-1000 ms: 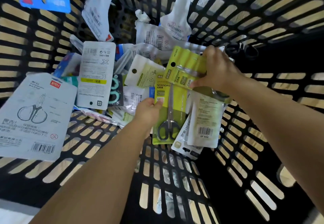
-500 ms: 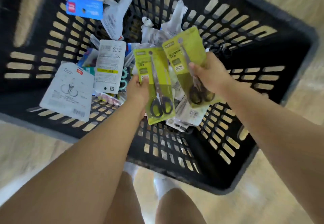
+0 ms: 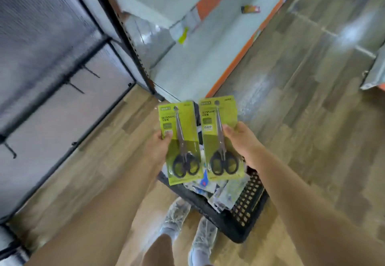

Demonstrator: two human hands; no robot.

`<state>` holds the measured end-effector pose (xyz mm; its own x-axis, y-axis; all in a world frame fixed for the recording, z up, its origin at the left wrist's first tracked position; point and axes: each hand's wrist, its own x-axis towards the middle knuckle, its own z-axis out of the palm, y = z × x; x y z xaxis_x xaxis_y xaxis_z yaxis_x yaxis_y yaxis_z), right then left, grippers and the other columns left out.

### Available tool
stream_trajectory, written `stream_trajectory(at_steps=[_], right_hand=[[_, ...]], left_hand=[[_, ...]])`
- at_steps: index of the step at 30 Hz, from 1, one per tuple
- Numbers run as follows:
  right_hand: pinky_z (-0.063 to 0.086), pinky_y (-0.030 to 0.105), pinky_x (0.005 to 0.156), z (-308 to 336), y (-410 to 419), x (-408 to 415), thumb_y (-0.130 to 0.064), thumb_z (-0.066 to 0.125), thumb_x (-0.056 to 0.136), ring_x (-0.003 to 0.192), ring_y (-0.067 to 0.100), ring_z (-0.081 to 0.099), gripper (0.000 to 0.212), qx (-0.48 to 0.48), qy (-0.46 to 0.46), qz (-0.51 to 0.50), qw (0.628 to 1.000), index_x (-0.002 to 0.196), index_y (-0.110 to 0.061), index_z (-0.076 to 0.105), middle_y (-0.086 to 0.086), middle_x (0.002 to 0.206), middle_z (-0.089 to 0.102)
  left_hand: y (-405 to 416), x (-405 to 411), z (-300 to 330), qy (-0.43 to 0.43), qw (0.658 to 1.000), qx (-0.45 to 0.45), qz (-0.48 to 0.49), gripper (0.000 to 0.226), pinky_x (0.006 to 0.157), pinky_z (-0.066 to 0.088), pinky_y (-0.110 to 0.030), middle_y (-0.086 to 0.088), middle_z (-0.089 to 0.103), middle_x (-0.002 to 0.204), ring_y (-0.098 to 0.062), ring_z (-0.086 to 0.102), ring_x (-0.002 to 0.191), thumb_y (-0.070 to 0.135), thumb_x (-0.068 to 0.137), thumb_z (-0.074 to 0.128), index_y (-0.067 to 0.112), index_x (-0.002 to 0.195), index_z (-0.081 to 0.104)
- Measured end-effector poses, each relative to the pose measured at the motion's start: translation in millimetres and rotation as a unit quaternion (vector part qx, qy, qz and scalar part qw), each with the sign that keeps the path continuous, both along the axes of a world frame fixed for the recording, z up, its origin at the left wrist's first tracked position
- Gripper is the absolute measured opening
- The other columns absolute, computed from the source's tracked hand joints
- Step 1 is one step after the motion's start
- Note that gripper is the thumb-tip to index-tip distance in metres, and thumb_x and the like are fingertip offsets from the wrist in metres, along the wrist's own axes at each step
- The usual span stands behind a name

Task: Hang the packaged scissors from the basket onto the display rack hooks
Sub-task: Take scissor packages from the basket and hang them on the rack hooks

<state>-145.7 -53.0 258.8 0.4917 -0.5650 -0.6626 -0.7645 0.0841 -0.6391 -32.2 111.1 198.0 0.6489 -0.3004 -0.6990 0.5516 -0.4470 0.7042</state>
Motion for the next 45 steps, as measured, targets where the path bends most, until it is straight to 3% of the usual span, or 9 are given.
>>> stream_trajectory(at_steps=[7,10,12,18,22,27,30,36,45], right_hand=[[0.034,0.025,0.071,201.5,23.6,69.9,-0.028,0.048,0.097,0.089,0.017,0.049,0.034,-0.081,-0.146,0.035,0.985,0.114,0.0,0.057,0.009,0.098,0.056],[0.038,0.03,0.089,266.2,44.6,77.7,-0.033,0.044,0.099,0.109,0.021,0.052,0.041,-0.084,-0.18,0.085,0.976,0.127,-0.004,0.051,0.007,0.117,0.057],[0.034,0.032,0.098,301.4,62.8,80.2,-0.038,0.044,0.098,0.126,0.024,0.044,0.049,-0.082,-0.194,0.111,0.971,0.136,-0.008,0.042,0.007,0.135,0.049],[0.036,0.031,0.096,396.9,121.7,102.0,-0.034,0.043,0.099,0.119,0.025,0.047,0.043,-0.115,-0.268,0.17,0.941,0.13,-0.004,0.046,0.0,0.114,0.048],[0.035,0.029,0.088,454.3,168.6,125.7,-0.033,0.042,0.1,0.107,0.018,0.047,0.036,-0.127,-0.34,0.204,0.909,0.128,-0.011,0.045,0.003,0.122,0.052],[0.031,0.038,0.108,506.2,244.9,146.1,-0.042,0.046,0.097,0.133,0.02,0.038,0.056,-0.101,-0.385,0.242,0.885,0.144,-0.015,0.033,-0.003,0.145,0.038],[0.037,0.038,0.105,515.7,287.6,164.2,-0.042,0.047,0.096,0.123,0.019,0.048,0.045,-0.107,-0.405,0.264,0.869,0.132,-0.016,0.047,0.0,0.138,0.051],[0.032,0.03,0.098,536.3,360.6,178.8,-0.038,0.041,0.099,0.13,0.023,0.038,0.053,-0.073,-0.44,0.276,0.851,0.141,-0.006,0.033,0.008,0.144,0.039],[0.041,0.045,0.098,573.6,405.5,201.2,-0.038,0.043,0.099,0.119,0.032,0.048,0.047,-0.079,-0.503,0.232,0.829,0.121,0.003,0.046,0.014,0.119,0.055]], left_hand=[[14.6,49.9,223.1,-0.151,0.984,-0.046,0.083,0.019,0.099,0.045,-0.049,-0.019,0.059,0.109,-0.035,0.058,0.104,0.023,0.1,0.044,0.009,0.109,0.054],[40.6,53.1,281.2,-0.207,0.972,-0.027,0.109,0.027,0.088,0.047,-0.037,-0.012,0.06,0.091,-0.03,0.059,0.091,0.031,0.099,0.043,0.007,0.099,0.054],[59.1,54.4,310.0,-0.206,0.968,-0.043,0.139,0.033,0.088,0.05,-0.046,-0.013,0.062,0.09,-0.031,0.061,0.087,0.037,0.096,0.044,0.006,0.098,0.056],[129.9,75.4,429.6,-0.243,0.938,-0.098,0.228,0.021,0.077,0.044,-0.036,-0.012,0.054,0.089,-0.027,0.052,0.083,0.029,0.099,0.044,0.01,0.102,0.052],[184.3,89.9,495.5,-0.284,0.919,-0.113,0.25,0.018,0.089,0.049,-0.045,-0.018,0.056,0.1,-0.033,0.057,0.094,0.032,0.097,0.048,0.016,0.09,0.052],[237.1,90.9,532.3,-0.279,0.904,-0.193,0.259,0.013,0.07,0.052,-0.035,-0.007,0.06,0.079,-0.023,0.056,0.07,0.024,0.096,0.053,0.019,0.085,0.056],[273.1,89.4,544.1,-0.323,0.89,-0.192,0.26,0.013,0.063,0.049,-0.029,-0.006,0.061,0.082,-0.02,0.056,0.071,0.025,0.098,0.049,0.017,0.092,0.057],[363.2,94.7,560.3,-0.373,0.859,-0.157,0.313,0.019,0.072,0.048,-0.037,-0.007,0.052,0.084,-0.02,0.05,0.074,0.028,0.1,0.043,0.017,0.088,0.051],[424.9,97.3,563.5,-0.395,0.83,-0.151,0.364,0.019,0.062,0.043,-0.03,-0.013,0.051,0.085,-0.022,0.048,0.071,0.026,0.099,0.046,0.011,0.089,0.052]])
